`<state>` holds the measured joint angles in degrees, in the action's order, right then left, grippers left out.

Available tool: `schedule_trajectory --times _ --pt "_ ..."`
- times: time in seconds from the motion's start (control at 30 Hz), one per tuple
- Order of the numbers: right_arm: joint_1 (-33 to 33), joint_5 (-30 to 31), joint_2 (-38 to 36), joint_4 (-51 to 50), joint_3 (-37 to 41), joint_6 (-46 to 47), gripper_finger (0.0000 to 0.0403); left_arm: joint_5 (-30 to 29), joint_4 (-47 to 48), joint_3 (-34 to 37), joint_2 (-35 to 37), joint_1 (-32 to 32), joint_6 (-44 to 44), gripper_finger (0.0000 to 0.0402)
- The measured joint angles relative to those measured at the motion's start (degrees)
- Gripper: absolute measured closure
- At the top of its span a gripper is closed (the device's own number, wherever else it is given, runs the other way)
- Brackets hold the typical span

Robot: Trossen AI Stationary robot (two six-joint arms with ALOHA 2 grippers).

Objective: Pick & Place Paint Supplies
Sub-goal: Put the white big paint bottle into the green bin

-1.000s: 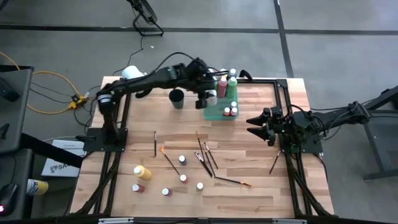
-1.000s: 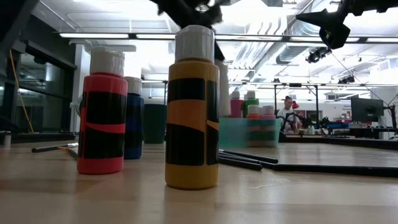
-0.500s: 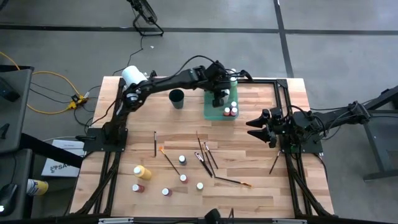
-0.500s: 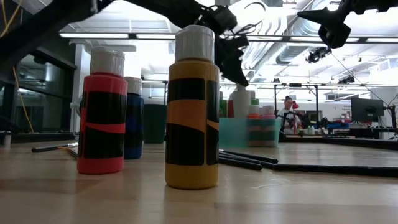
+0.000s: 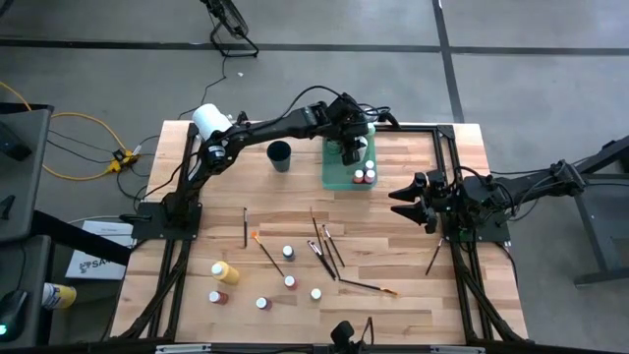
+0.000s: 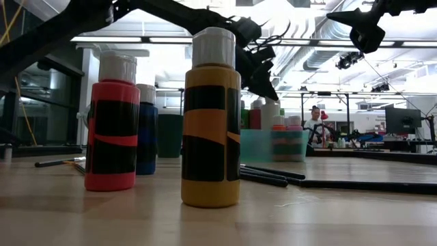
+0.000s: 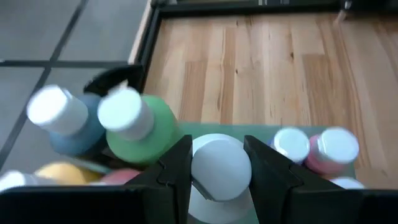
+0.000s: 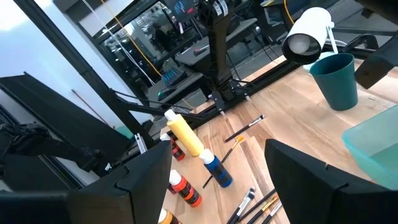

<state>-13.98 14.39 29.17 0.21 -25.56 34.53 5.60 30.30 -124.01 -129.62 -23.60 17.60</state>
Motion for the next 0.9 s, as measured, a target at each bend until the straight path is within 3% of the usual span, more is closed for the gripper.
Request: schedule_trajectory --times 0.9 --pt "-0.01 -0.02 0.02 -0.07 0.0 -0.53 0.0151 5.21 -5.44 0.02 -1.49 0.02 -4.49 0.0286"
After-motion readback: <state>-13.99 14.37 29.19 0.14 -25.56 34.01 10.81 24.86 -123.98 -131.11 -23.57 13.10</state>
